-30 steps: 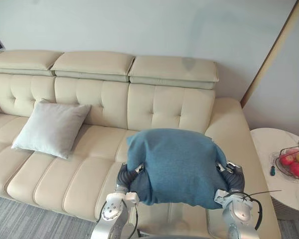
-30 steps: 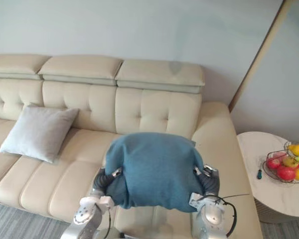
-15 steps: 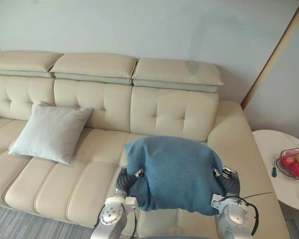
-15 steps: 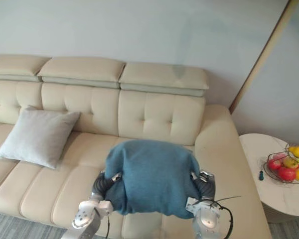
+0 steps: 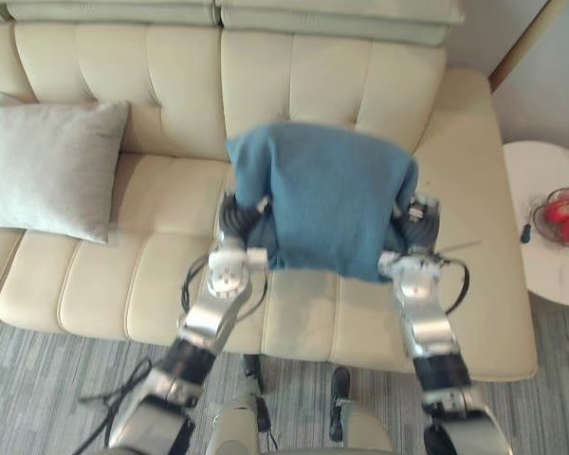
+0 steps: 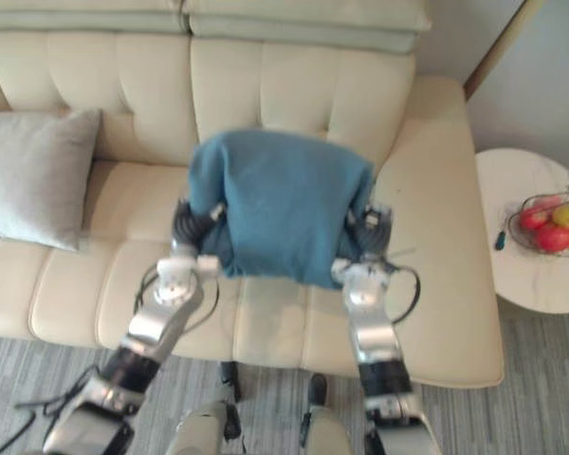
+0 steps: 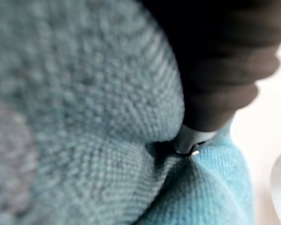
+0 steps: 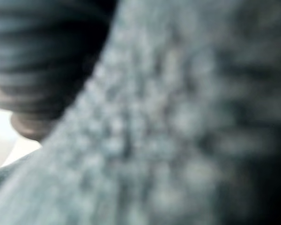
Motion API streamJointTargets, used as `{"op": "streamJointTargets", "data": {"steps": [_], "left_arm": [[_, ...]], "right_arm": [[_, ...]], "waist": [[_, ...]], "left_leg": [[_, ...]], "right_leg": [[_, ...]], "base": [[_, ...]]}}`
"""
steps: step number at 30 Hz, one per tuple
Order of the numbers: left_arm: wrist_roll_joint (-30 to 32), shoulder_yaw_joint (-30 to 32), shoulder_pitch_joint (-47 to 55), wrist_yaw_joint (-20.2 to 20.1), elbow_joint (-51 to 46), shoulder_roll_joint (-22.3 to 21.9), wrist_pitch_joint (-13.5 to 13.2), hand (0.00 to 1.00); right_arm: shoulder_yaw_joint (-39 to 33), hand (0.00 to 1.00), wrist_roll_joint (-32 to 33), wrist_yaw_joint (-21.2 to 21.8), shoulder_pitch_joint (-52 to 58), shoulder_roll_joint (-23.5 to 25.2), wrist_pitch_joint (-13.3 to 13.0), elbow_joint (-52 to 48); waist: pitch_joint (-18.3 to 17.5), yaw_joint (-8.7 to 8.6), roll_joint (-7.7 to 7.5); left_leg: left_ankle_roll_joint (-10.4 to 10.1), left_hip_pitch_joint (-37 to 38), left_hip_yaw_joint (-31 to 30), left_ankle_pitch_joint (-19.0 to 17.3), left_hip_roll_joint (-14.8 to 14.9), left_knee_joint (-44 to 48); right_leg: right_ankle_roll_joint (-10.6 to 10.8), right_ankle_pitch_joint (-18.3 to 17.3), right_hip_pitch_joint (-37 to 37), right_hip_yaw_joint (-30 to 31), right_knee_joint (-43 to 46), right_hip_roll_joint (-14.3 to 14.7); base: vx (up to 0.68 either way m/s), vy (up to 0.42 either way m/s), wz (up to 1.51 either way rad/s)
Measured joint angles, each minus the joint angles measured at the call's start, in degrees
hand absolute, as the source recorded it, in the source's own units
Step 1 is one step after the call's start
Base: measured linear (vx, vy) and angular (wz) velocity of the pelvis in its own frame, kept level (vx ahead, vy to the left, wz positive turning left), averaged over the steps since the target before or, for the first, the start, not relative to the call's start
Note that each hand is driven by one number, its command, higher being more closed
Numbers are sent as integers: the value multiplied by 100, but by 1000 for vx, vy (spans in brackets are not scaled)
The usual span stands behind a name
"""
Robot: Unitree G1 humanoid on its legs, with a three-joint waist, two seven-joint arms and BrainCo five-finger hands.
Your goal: Pick up cushions and gather them together orderly.
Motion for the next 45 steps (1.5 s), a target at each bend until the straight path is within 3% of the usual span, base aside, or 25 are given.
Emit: {"op": "streamJointTargets", "data": {"steps": [2,3,4,5,8,11,16,20,22,26,31,37,42,45], "left_arm": [[1,146,-624,131,272,34,-98,100],[0,202,-944,174,469,60,-140,0],[0,223,-1136,187,622,81,-152,0],[3,269,-1443,268,878,90,-154,0],[8,394,-2189,324,1583,80,-162,0],[-68,708,-3054,335,2763,-155,-50,0],[-59,1364,-3149,-43,3618,-453,169,0],[-60,1850,-3098,-252,4037,-719,202,0],[-52,1954,-2953,-261,4024,-784,120,0],[-49,2062,-2145,-413,3636,-957,-91,0],[-58,2042,-1500,-524,3299,-971,-116,0],[-59,1924,-954,-633,2820,-730,-109,0],[-321,1769,-130,-906,2028,-407,-157,0],[-497,1761,774,-1060,1464,-354,-253,0]], "right_arm": [[-6,100,-38,-144,-640,-124,5,142],[-27,100,-151,-227,-1004,-155,4,325],[-42,100,-174,-248,-1225,-172,4,482],[-43,0,-184,-316,-1534,-227,5,712],[-197,0,-188,-515,-2178,-254,9,1212],[-529,0,-80,-465,-2950,-291,100,2169],[-872,0,841,-119,-3289,-20,190,3121],[-1038,0,1188,219,-3298,203,218,3498],[-1200,0,1189,276,-3257,343,213,3507],[-1366,0,1241,420,-2769,393,10,3424],[-1337,0,1240,591,-2102,438,-139,2956],[-1079,0,1227,802,-1127,265,-163,2351],[-934,0,1157,1145,55,-37,-127,1344],[-918,0,1133,1359,945,-97,-118,892]], "waist": [[97,-3,41],[235,2,52],[294,-1,65],[320,2,83],[356,-5,120],[643,-13,254],[724,-18,294],[955,-9,299],[1147,-40,304],[1168,-57,302],[1165,-38,298],[1163,-24,293],[1146,-32,270],[1137,-18,265]], "left_leg": [[-1,-228,-6,56,8,-7],[-3,-240,-8,66,0,-13],[-1,-259,-15,72,-5,-18],[-7,-359,-27,88,-9,-23],[-59,-629,-114,298,-28,-209],[-66,-704,-196,427,-21,-398],[-94,-891,-166,446,46,-399],[-312,-1233,-174,604,118,-400],[-311,-1252,-176,605,164,-399],[-396,-1196,-174,663,173,-399],[-396,-1032,-171,663,179,-399],[-396,-646,-168,661,207,-399],[-384,-105,-189,642,166,-400],[-283,323,-178,381,170,-401]], "right_leg": [[-4,43,-229,-2,-6,12],[-4,43,-249,8,-1,7],[-4,43,-269,9,0,4],[-4,43,-375,9,5,0],[-15,51,-696,-31,20,3],[-16,51,-781,-143,20,28],[-16,50,-974,-151,21,80],[-43,68,-1358,-129,79,132],[-64,81,-1376,-141,81,175],[-72,75,-1363,-165,214,164],[-132,31,-1226,-181,283,166],[-164,-45,-971,-198,572,172],[-194,-329,-423,-253,658,127],[-204,-525,-84,-293,801,143]], "base": [[0,0,0],[0,0,0],[38,26,-1],[36,20,0],[46,10,7],[63,21,13],[64,7,-2],[15,-21,-6],[17,-18,-7],[52,-19,3],[61,-25,4],[11,-12,2],[-37,-44,11],[-66,-38,-3]]}}
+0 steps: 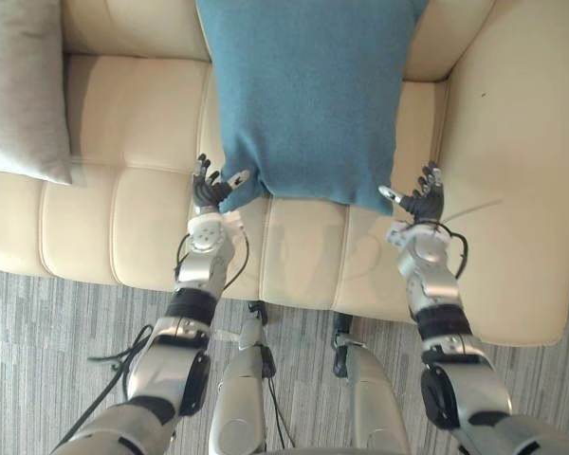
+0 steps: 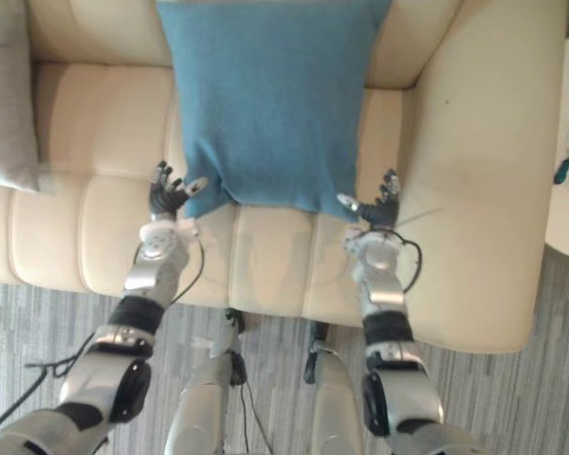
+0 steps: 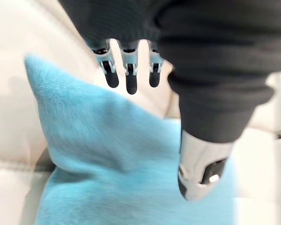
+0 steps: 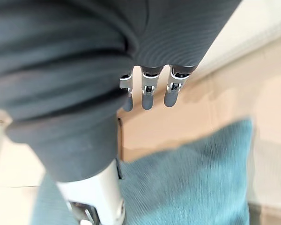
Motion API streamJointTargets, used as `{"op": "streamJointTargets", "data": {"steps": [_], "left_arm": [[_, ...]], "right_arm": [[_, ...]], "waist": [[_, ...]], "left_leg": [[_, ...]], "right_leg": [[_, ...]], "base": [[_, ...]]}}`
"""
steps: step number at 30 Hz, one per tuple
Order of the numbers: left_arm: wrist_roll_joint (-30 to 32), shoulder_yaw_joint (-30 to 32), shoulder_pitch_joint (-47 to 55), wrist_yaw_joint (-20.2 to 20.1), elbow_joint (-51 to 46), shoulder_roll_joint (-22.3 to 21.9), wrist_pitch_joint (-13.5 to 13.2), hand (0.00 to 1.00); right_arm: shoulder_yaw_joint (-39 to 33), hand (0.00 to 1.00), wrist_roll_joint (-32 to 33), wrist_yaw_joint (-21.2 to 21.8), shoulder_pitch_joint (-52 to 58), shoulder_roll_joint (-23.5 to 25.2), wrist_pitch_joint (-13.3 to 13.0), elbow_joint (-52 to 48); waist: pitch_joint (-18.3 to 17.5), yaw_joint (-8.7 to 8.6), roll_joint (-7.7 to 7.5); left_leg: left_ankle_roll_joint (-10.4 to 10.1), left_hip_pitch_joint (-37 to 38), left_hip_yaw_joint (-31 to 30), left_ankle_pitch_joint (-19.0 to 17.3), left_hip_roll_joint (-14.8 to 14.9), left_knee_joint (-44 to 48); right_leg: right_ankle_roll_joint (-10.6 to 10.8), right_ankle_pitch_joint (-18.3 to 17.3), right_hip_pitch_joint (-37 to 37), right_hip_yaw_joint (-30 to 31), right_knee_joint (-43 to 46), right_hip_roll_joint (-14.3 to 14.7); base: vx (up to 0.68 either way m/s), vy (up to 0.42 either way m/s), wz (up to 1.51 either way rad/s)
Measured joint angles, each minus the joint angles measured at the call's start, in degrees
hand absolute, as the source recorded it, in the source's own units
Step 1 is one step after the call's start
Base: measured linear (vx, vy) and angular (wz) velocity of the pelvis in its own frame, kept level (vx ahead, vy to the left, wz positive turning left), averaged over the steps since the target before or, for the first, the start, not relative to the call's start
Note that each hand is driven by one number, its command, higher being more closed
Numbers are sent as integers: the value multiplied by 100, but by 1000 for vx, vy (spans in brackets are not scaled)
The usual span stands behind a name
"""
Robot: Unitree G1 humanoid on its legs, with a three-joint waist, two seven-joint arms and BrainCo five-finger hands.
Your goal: Pick up cushions and gather them together orderly.
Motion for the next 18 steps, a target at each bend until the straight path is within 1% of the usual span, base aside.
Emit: {"op": "streamJointTargets", "data": {"steps": [1,2,4,5,6,8,10,11,12,14,15,17,18], "left_arm": [[0,-44,304,-82,-83,-22,0,0],[4,-108,791,-180,-260,-85,2,0],[2,-134,1511,-295,-391,-199,5,0],[5,-156,1975,-389,-390,-269,15,0],[9,-153,2371,-482,-384,-350,27,0],[65,-150,2715,-627,-358,-426,62,0],[312,93,3239,-927,49,-636,144,0],[347,155,3292,-961,172,-668,157,0],[501,310,3430,-1080,580,-765,192,0],[599,514,3551,-1207,998,-853,250,0],[723,623,3569,-1286,1402,-884,303,0],[980,894,3566,-1361,1892,-957,377,0],[1013,953,3566,-1370,1974,-973,393,0]], "right_arm": [[-3,0,-22,53,376,11,4,-99],[-10,0,-47,133,876,87,11,-191],[-71,0,-116,273,1526,335,13,-194],[-70,0,-127,387,1962,501,13,-190],[-72,0,-129,482,2320,634,12,-175],[-74,0,-136,637,2618,716,11,-123],[-151,0,-159,867,2986,892,2,323],[-169,0,-158,897,3017,917,4,444],[-183,0,-170,987,3090,959,8,883],[-287,0,-186,1084,3153,1047,26,1390],[-395,0,-186,1124,3156,1124,52,1764],[-480,0,-202,1166,3121,1166,86,2221],[-510,0,-202,1170,3122,1178,89,2294]], "waist": [[-18,-11,-32],[-91,-8,-122],[-243,-3,-265],[-403,-4,-348],[-555,-4,-387],[-657,-7,-391],[-971,-3,-360],[-1018,-2,-354],[-1169,-2,-335],[-1351,-3,-312],[-1473,4,-285],[-1557,0,-254],[-1574,0,-248]], "left_leg": [[13,165,-1,-49,-20,0],[6,381,4,-101,-34,1],[-24,693,15,-243,-102,3],[-52,858,7,-318,-115,6],[-34,976,4,-363,-120,5],[-40,1123,1,-383,-117,5],[-23,1386,12,-430,-124,5],[-33,1440,13,-447,-126,4],[-35,1620,14,-507,-135,3],[-45,1760,14,-569,-145,1],[-49,1868,18,-586,-152,-2],[-77,2049,18,-634,-158,-5],[-76,2079,18,-644,-159,-7]], "right_leg": [[13,-75,141,-9,93,-33],[28,-140,321,-13,147,-72],[44,-267,606,-3,164,-110],[56,-311,789,-13,151,-126],[73,-336,928,-22,111,-140],[82,-331,1118,-28,14,-138],[124,-293,1477,-42,-230,-139],[130,-289,1543,-41,-270,-137],[151,-269,1767,-51,-425,-135],[173,-239,1988,-68,-590,-133],[189,-199,2159,-76,-739,-127],[199,-141,2421,-67,-932,-106],[202,-131,2468,-67,-972,-102]], "base": [[-20,0,10],[-14,-5,9],[30,0,5],[65,9,9],[64,7,8],[66,-8,2],[86,-4,-2],[90,5,-2],[95,9,-1],[98,10,0],[93,11,-1],[98,12,-5],[67,13,-4]]}}
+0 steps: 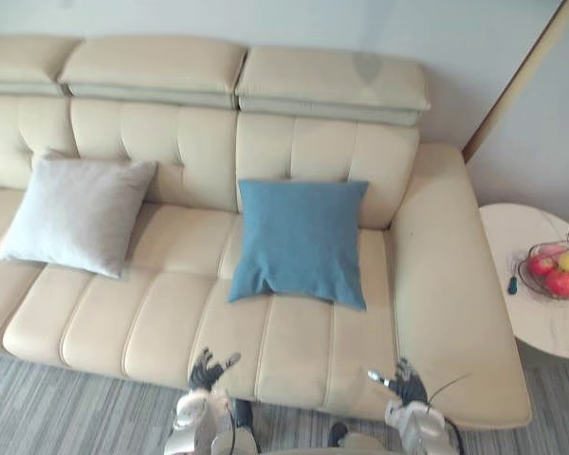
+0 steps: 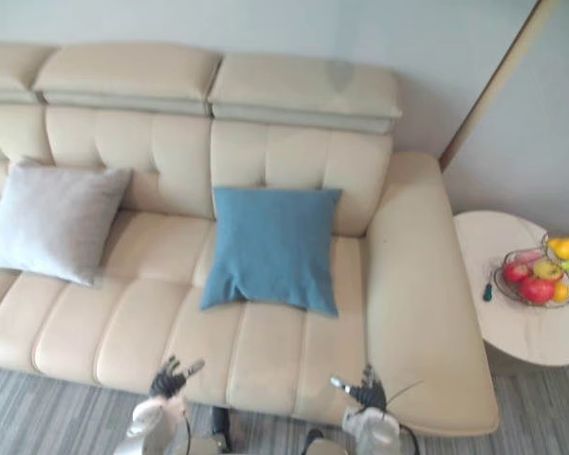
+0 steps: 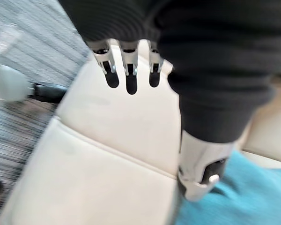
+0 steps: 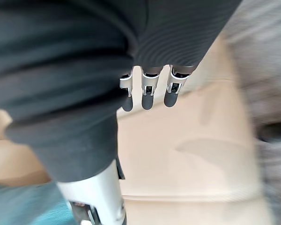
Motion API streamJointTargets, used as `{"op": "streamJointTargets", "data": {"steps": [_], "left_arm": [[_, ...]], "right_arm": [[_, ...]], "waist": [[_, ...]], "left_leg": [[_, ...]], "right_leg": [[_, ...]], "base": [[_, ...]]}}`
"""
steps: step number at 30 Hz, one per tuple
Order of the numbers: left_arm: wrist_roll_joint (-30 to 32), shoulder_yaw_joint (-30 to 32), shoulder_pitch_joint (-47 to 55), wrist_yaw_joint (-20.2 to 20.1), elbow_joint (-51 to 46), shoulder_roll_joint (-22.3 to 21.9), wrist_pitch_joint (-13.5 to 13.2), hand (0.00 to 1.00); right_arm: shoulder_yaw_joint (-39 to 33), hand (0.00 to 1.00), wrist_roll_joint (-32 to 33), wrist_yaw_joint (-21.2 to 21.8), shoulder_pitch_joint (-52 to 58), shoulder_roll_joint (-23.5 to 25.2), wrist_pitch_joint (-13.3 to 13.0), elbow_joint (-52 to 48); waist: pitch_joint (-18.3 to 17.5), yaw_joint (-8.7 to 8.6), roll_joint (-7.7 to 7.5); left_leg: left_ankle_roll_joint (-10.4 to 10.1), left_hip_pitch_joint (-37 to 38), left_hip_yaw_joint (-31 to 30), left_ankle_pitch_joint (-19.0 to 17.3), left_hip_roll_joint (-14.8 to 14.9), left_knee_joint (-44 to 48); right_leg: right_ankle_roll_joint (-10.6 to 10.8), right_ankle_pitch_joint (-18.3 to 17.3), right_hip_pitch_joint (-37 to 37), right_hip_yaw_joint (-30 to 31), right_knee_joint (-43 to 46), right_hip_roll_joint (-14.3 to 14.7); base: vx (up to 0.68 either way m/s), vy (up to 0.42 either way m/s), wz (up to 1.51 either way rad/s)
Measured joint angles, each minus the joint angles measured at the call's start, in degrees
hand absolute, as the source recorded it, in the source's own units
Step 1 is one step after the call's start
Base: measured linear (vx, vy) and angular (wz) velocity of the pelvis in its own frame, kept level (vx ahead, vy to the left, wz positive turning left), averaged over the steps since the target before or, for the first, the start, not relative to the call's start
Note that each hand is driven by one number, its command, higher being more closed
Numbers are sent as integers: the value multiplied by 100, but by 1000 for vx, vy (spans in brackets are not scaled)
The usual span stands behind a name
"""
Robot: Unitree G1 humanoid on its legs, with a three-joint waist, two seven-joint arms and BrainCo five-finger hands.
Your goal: Pick up cushions and gather them together orderly.
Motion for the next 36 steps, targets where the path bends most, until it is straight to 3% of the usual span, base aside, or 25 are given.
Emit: {"op": "streamJointTargets", "data": {"steps": [10,16,18,19,20,21,22,23,24,25,26,28,29,30,31,33,34,35,36], "left_arm": [[725,425,-130,-5,825,-30,21,0],[898,364,-339,4,1026,48,23,0],[905,348,-452,35,1019,44,27,0],[908,350,-460,54,971,39,26,0],[912,428,-426,64,926,-1,24,0],[906,470,-443,92,883,7,24,0],[904,470,-441,96,862,11,24,0],[903,474,-378,100,763,14,20,0],[901,502,-364,100,691,20,13,0],[900,646,-411,100,643,-48,6,0],[896,693,-401,131,638,-138,4,0],[895,544,-475,216,658,-216,-3,0],[893,520,-495,217,661,-219,-2,0],[888,493,-548,215,706,-272,1,0],[888,498,-539,217,712,-301,1,0],[891,507,-493,215,682,-295,-4,0],[891,590,-517,210,619,-277,-9,0],[892,662,-484,216,618,-289,-7,0],[889,678,-490,216,624,-288,-6,0]], "right_arm": [[-594,0,-283,-1,-137,-22,128,986],[-394,0,-434,-15,-433,-19,133,1026],[-352,0,-431,-38,-451,45,136,997],[-325,0,-427,-53,-454,92,135,977],[-320,0,-427,-55,-461,141,135,971],[-307,0,-429,-57,-450,150,133,933],[-304,0,-429,-59,-438,149,133,936],[-271,0,-431,-56,-396,147,118,940],[-268,0,-432,-55,-395,149,118,956],[-268,0,-432,-55,-479,107,118,974],[-269,0,-436,-62,-558,73,112,965],[-216,0,-422,-129,-836,-34,89,935],[-184,0,-423,-143,-867,-36,88,935],[-143,0,-422,-188,-895,-51,95,938],[-122,0,-423,-228,-870,-37,106,943],[-45,0,-422,-285,-678,-26,129,964],[-38,0,-418,-317,-679,-2,129,1002],[-34,0,-412,-339,-687,-62,120,1011],[-35,0,-412,-346,-687,-81,120,1011]], "waist": [[-145,3,1],[85,1,-60],[145,3,-137],[167,28,-130],[208,21,-65],[207,-13,-165],[205,-13,-190],[156,3,-308],[133,29,-368],[122,76,-355],[118,175,-108],[272,305,69],[307,305,92],[448,304,290],[477,301,340],[438,289,322],[473,292,250],[461,288,216],[463,288,186]], "left_leg": [[-23,383,153,-140,-57,-41],[-16,608,589,-289,-78,-41],[42,528,593,-332,-64,-36],[59,480,579,-331,3,-40],[186,376,577,-244,97,-19],[242,308,420,-202,83,157],[252,276,371,-205,74,231],[258,48,228,-202,20,587],[268,-79,191,-215,-8,735],[274,-278,132,-216,42,927],[277,-367,137,-209,201,982],[159,-792,137,-124,392,1239],[124,-844,118,-88,411,1242],[54,-879,-4,53,525,1189],[33,-856,-42,133,599,1112],[-64,-847,-45,15,705,1010],[-2,-861,-50,-12,729,1403],[62,-876,-281,-416,652,1937],[79,-875,-369,-583,613,2126]], "right_leg": [[43,218,489,199,-467,42],[112,361,461,551,-402,10],[121,378,206,520,3,8],[127,403,101,520,158,31],[41,197,-165,510,766,21],[159,-197,-493,471,2350,-108],[208,-239,-480,469,2612,-146],[261,-197,-395,500,2941,-275],[343,-250,-363,517,2795,-310],[377,-317,-267,433,2461,-198],[347,-343,-82,370,1961,-46],[-13,-668,140,171,1075,125],[-59,-695,162,139,946,153],[-196,-619,253,-6,724,300],[-248,-587,274,-92,697,388],[-405,-491,270,-280,612,423],[-449,-409,260,-294,568,374],[-443,-302,215,-269,502,311],[-424,-273,179,-248,501,275]], "base": [[34,17,-8],[-21,45,-36],[-63,13,-7],[-72,-8,1],[-54,-69,37],[-27,-69,50],[20,-155,85],[10,-138,61],[2,-182,54],[-54,-122,7],[-142,-190,-16],[-213,-190,-21],[-280,-125,5],[-251,-86,19],[-383,-133,34],[-237,-69,27],[-173,-14,8],[-126,-8,1],[-132,38,2]]}}
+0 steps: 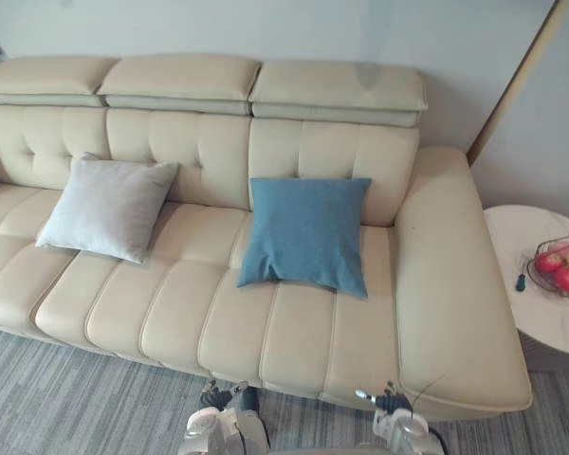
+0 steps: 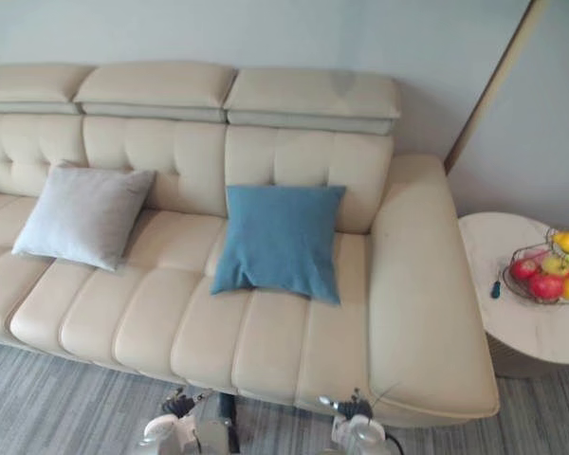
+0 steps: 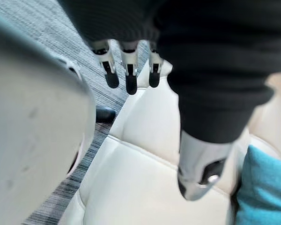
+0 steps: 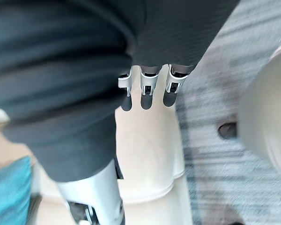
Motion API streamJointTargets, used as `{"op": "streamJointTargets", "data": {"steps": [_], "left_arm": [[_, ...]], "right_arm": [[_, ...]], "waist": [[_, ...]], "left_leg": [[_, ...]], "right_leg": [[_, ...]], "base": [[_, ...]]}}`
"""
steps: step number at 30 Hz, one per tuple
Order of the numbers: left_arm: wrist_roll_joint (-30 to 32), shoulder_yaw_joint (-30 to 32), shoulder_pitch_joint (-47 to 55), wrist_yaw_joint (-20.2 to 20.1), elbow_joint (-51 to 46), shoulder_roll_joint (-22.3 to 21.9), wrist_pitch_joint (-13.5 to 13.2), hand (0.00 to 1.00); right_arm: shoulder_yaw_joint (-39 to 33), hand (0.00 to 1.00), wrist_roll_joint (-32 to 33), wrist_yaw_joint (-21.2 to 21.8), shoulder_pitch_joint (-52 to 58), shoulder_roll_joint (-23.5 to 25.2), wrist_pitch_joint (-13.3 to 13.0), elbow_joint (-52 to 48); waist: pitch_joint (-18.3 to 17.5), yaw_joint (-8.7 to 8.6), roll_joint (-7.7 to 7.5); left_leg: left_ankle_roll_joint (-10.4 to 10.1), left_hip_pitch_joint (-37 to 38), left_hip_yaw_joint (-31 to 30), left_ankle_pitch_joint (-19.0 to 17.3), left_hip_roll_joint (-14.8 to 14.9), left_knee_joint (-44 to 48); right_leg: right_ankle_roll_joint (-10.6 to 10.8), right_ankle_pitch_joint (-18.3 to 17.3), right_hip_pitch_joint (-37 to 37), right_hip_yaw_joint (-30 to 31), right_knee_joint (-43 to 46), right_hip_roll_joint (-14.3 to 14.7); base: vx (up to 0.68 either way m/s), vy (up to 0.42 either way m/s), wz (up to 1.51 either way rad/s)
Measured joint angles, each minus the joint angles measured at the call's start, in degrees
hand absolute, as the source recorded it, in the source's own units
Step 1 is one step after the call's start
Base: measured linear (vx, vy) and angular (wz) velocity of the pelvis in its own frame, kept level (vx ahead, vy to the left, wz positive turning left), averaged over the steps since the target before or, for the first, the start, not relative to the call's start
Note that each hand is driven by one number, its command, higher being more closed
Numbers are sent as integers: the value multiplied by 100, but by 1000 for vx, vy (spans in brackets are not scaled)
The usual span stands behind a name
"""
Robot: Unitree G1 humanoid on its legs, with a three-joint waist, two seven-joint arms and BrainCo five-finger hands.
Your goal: Pick up cushions and gather them together orderly.
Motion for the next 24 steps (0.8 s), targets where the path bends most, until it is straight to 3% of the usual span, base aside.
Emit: {"op": "streamJointTargets", "data": {"steps": [4,5,7,8,9,15,17,18,24], "left_arm": [[-1,21,-14,-2,37,22,4,0],[-4,24,-2,-4,50,-15,8,0],[-7,24,33,0,57,79,13,0],[-16,24,75,-1,37,198,18,0],[-21,23,104,-1,41,224,32,0],[-38,17,251,-2,109,214,52,0],[-38,18,305,-4,184,210,57,0],[-1,203,440,-18,416,248,65,0],[-1,203,440,-18,416,249,66,0]], "right_arm": [[-28,0,-6,-2,-12,33,4,27],[-60,0,-8,11,3,32,11,32],[-144,0,-11,28,33,150,37,46],[-284,0,-12,51,94,348,93,78],[-351,0,-12,62,102,390,110,154],[-609,0,-8,63,205,391,123,148],[-733,0,-7,65,214,388,122,148],[-1146,0,-1,78,407,218,132,193],[-1147,0,0,79,408,218,132,193]], "waist": [[-2,-19,-68],[-49,-32,-6],[-140,-65,-175],[-266,-99,-347],[-306,-117,-397],[-462,-229,-312],[-563,-237,-266],[-520,-271,-237],[-520,-275,-237]], "left_leg": [[-89,254,-285,-1022,-92,791],[-219,459,-279,-1234,-141,631],[-143,531,-189,-1193,-332,262],[-40,623,-105,-1079,-540,-53],[-12,683,-99,-1047,-622,-140],[32,1086,24,-900,-880,-694],[-35,1307,52,-746,-884,-979],[-85,1875,0,-553,-847,-1538],[-85,1875,3,-553,-847,-1544]], "right_leg": [[196,357,-46,51,-280,-164],[339,472,-23,139,-390,-179],[409,601,-13,185,-585,-289],[445,778,6,179,-785,-454],[435,846,37,179,-850,-507],[476,927,296,311,-1047,-667],[506,935,321,316,-1159,-616],[499,855,707,303,-1352,-432],[499,855,705,303,-1352,-432]], "base": [[-110,186,-4],[-66,231,-17],[-48,201,-10],[-44,241,-6],[-24,229,-8],[-36,61,-4],[32,-35,-13],[8,-20,-5],[0,0,0]]}}
